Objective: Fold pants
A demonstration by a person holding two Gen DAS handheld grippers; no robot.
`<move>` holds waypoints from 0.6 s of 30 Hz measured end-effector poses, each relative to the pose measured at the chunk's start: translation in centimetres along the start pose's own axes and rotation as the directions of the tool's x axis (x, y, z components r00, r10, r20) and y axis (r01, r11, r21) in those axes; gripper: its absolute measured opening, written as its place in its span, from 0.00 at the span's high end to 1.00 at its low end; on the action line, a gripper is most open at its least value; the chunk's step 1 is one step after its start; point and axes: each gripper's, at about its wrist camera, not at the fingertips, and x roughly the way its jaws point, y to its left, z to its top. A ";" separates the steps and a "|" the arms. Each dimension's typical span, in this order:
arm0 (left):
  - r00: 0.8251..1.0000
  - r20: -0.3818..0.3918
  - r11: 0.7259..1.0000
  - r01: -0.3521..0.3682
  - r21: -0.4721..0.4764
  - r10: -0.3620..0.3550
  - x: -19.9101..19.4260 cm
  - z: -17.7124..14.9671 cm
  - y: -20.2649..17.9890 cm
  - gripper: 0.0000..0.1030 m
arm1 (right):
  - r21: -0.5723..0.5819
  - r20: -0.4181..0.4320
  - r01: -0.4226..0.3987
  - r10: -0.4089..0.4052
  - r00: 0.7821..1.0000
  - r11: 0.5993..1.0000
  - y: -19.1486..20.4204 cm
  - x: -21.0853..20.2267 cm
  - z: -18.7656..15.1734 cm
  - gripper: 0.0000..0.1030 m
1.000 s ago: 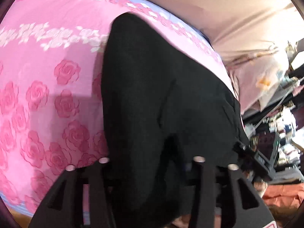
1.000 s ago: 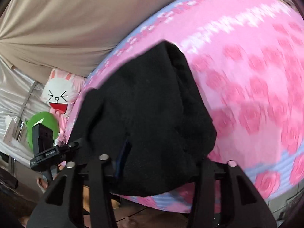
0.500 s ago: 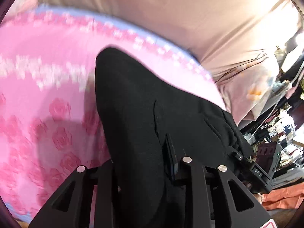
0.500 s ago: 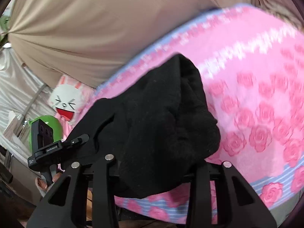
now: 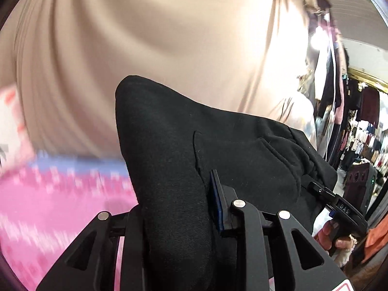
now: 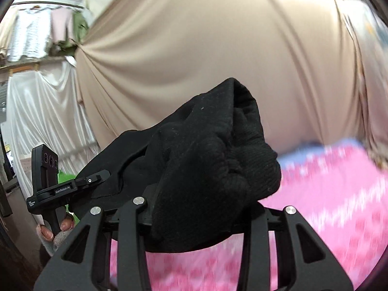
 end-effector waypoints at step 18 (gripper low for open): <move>0.987 0.095 0.988 -0.136 0.077 0.128 12.0 8.7 4.7 0.71 | -0.027 0.020 -0.010 0.010 1.000 1.000 -5.2 16.2 5.9 0.62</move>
